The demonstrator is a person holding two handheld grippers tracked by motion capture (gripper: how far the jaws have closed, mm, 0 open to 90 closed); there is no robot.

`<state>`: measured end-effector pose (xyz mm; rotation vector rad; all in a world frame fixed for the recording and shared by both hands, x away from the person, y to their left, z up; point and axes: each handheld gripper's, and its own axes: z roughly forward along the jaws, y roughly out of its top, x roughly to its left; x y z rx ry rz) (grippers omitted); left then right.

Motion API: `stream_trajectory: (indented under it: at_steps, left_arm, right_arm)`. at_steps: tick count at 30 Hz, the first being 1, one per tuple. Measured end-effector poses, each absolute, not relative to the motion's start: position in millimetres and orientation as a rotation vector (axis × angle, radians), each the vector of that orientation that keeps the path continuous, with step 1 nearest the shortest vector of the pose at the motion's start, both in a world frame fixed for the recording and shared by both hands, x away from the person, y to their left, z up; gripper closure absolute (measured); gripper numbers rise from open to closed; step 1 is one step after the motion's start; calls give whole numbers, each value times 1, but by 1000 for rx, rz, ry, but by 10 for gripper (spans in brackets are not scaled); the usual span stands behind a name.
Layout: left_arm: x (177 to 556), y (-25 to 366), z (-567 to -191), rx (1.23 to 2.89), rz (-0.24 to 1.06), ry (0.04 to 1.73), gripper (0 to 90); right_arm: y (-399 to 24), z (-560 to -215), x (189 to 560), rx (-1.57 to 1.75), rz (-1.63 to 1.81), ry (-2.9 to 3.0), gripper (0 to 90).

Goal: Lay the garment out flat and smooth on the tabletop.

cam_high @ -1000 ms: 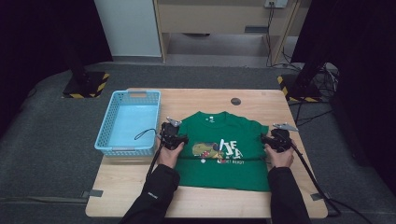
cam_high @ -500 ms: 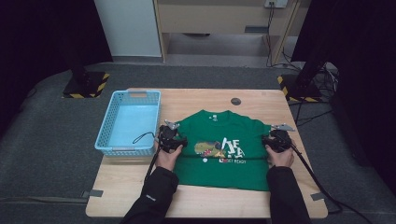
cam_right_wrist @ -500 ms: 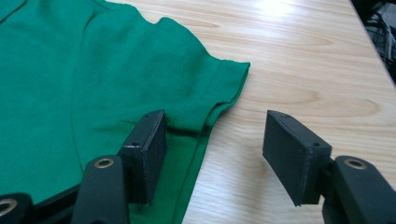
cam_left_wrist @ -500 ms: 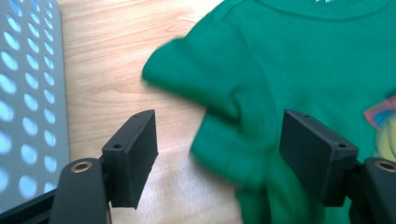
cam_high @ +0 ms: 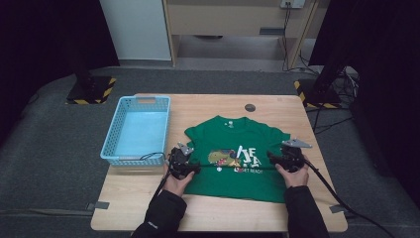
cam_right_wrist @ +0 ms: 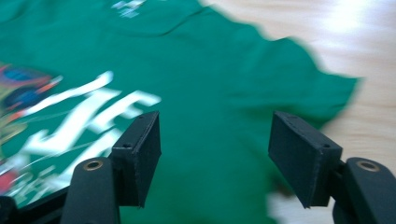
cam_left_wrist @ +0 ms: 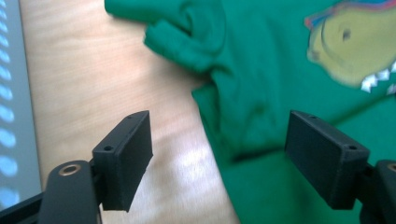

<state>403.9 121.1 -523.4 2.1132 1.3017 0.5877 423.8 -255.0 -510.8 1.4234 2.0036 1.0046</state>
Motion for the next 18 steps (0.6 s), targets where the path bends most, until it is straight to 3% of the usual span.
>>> stream_trajectory:
  at_steps: [5, 18]
  left_arm:
    - [394, 123, -524, 2122, 588, 1317, 215]
    - [375, 133, -521, 2026, 482, 1335, 221]
  right_arm:
    - [-233, -525, 420, 1389, 976, 2112, 323]
    - [-241, -534, 404, 1387, 988, 2134, 315]
